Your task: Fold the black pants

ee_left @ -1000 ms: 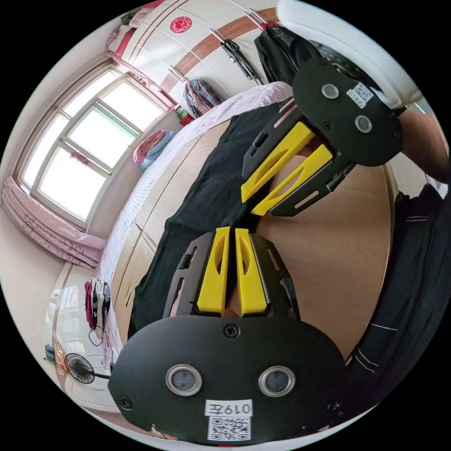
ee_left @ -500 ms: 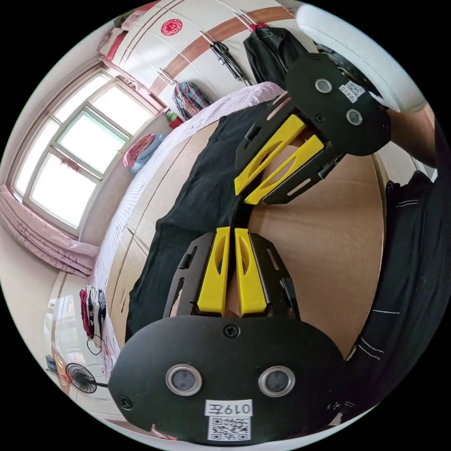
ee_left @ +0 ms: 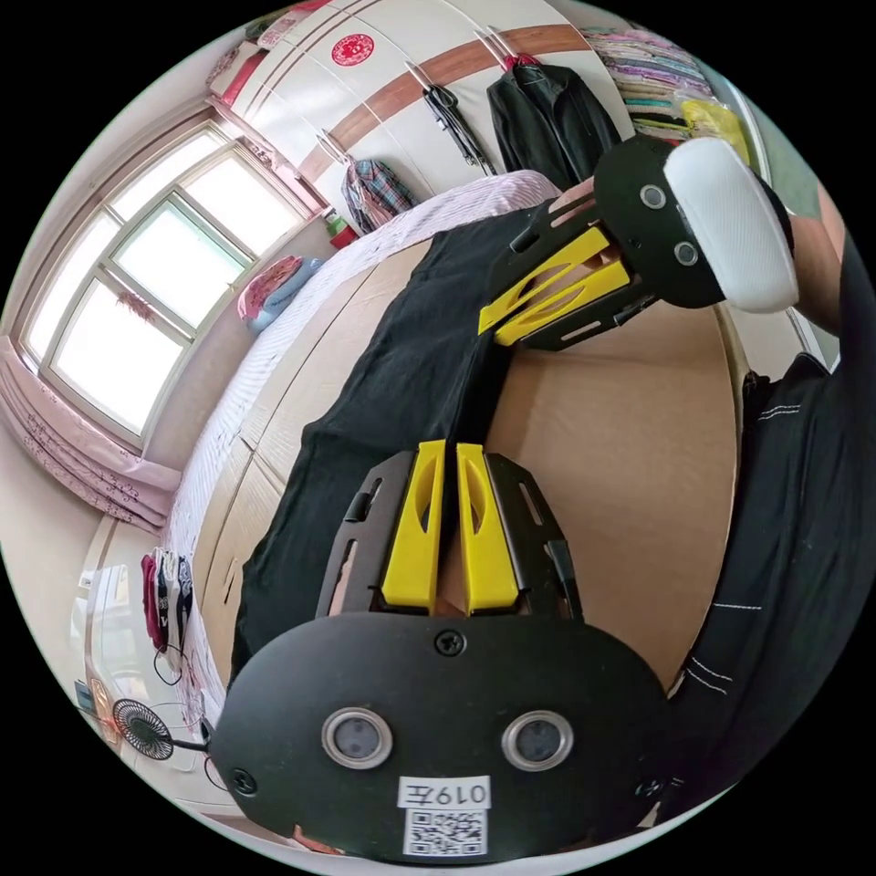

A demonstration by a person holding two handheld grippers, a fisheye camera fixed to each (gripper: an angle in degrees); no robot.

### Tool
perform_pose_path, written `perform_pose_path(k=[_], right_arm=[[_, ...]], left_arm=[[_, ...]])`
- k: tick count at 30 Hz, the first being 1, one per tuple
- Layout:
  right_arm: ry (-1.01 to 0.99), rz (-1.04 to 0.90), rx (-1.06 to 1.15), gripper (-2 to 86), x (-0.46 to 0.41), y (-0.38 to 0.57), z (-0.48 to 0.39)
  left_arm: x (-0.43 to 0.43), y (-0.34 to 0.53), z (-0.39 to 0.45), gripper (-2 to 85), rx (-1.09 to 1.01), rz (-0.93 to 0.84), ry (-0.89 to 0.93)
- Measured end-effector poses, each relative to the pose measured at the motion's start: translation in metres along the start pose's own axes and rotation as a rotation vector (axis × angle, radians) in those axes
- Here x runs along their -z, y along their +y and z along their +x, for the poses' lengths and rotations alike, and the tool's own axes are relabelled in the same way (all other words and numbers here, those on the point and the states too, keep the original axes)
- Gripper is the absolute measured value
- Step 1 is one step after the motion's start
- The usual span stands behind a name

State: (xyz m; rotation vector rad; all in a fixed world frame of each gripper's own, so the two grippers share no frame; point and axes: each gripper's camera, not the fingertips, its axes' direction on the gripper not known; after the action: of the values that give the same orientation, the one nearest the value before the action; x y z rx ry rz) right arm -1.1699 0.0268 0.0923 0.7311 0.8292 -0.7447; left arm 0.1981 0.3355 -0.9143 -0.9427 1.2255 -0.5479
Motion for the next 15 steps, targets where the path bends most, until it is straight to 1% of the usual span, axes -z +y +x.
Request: perform_pose_path(k=[3, 6, 9, 15], right_arm=[[-0.060, 0.008, -0.041, -0.7, -0.003, 0.004, 0.010], [-0.107, 0.030, -0.094, -0.7, -0.003, 0.010, 0.023], [-0.137, 0.055, -0.134, -0.7, -0.002, 0.016, 0.034], [-0.184, 0.106, -0.197, -0.7, 0.004, 0.028, 0.056]], left_arm=[[0.015, -0.008, 0.009, 5.7, -0.013, 0.063, -0.031], [0.008, -0.019, 0.024, 6.8, -0.083, 0.009, -0.091], [0.001, -0.028, 0.035, 5.9, -0.119, -0.037, -0.164], [0.007, -0.034, 0.047, 2.2, -0.128, -0.037, -0.276]])
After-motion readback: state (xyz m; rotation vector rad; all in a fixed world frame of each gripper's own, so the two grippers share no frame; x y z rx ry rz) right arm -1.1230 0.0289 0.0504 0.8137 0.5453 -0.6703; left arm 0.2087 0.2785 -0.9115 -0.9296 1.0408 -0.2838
